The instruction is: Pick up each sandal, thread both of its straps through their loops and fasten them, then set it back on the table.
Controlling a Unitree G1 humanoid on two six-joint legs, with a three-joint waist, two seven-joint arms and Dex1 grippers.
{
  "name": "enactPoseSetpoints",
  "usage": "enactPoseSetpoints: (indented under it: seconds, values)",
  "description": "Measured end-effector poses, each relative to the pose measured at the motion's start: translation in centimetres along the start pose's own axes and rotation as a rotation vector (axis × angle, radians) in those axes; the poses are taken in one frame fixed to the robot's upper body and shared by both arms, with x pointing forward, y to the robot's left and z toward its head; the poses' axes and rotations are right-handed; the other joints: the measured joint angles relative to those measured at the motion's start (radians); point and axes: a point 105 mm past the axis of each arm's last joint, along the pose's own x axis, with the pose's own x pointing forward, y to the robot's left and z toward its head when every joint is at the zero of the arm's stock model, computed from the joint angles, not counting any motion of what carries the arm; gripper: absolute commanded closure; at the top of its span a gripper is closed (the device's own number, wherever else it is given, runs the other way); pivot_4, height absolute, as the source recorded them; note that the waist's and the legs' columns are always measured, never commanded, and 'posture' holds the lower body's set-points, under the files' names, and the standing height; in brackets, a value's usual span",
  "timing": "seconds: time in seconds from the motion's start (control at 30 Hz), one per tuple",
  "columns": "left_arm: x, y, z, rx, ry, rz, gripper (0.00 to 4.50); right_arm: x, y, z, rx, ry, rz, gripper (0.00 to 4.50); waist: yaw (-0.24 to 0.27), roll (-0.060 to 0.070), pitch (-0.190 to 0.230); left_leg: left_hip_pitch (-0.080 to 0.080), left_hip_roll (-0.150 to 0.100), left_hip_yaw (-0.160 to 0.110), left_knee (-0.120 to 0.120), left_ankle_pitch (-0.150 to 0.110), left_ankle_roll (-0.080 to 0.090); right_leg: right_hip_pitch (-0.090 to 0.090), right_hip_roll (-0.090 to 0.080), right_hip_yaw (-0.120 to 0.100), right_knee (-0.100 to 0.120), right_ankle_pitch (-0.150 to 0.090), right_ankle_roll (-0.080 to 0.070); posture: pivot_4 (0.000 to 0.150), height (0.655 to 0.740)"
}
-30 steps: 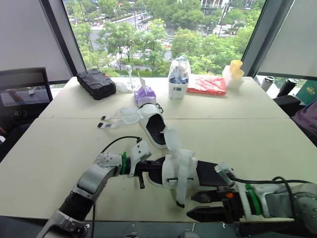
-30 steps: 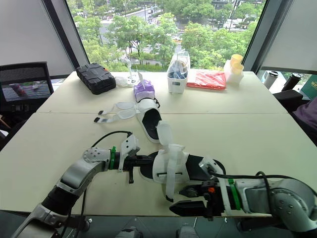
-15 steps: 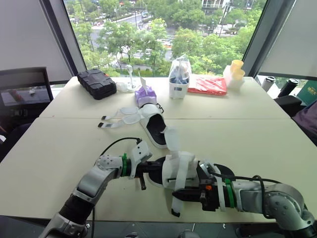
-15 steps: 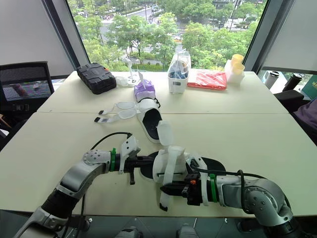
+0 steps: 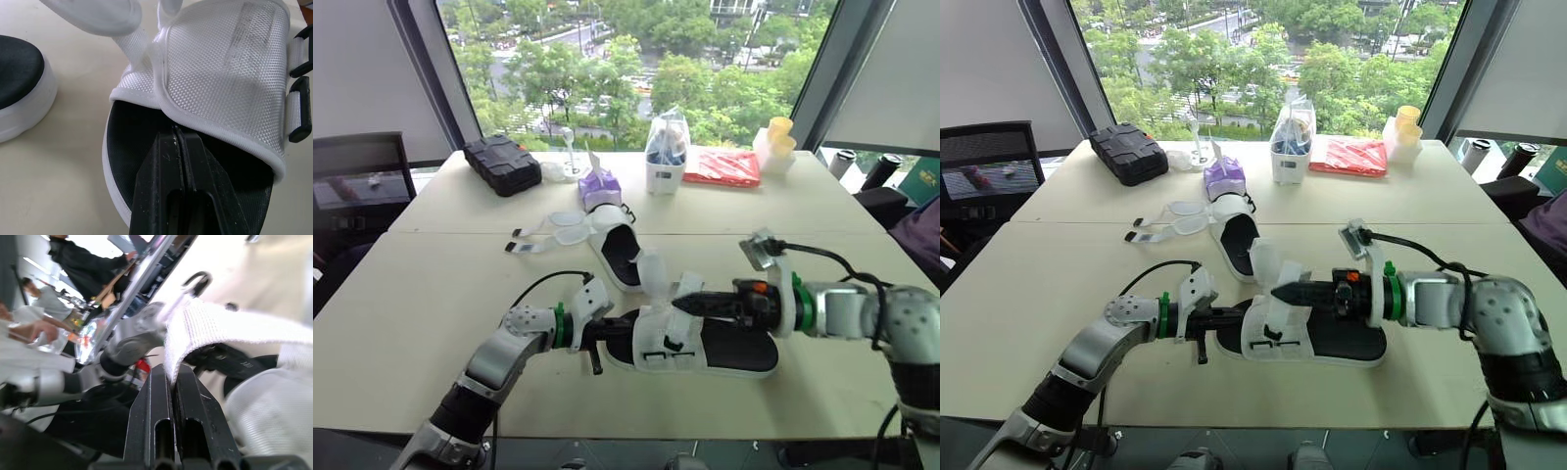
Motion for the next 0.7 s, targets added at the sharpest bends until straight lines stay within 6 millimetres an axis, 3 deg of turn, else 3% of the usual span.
enactPoseSetpoints:
  seconds: [0.27,0.57,0.7]
  values:
    - [-0.1,-0.3,0.0,0.001,0.0,0.011,4.5,0.1,-3.0,-2.4,0.05,0.105,-0.025,4.47,0.0,0.0,0.0,0.0,0.0,0.0,0.0,0.0,0.0,0.0,0.0,0.0,0.0,0.0,0.0,0.15,0.74]
    - [-0.2,-0.4,-0.1,-0.009,0.0,0.024,4.5,-0.7,-3.9,0.0,0.047,0.042,-0.007,4.47,-0.001,0.0,0.0,0.0,0.0,0.0,0.0,0.0,0.0,0.0,0.0,0.0,0.0,0.0,0.0,0.15,0.74]
    - [-0.2,-0.4,0.0,-0.008,-0.001,0.025,4.5,-1.0,-4.4,-0.3,0.051,0.052,-0.023,4.47,0.0,0.0,0.0,0.0,0.0,0.0,0.0,0.0,0.0,0.0,0.0,0.0,-0.001,0.0,0.0,0.15,0.74]
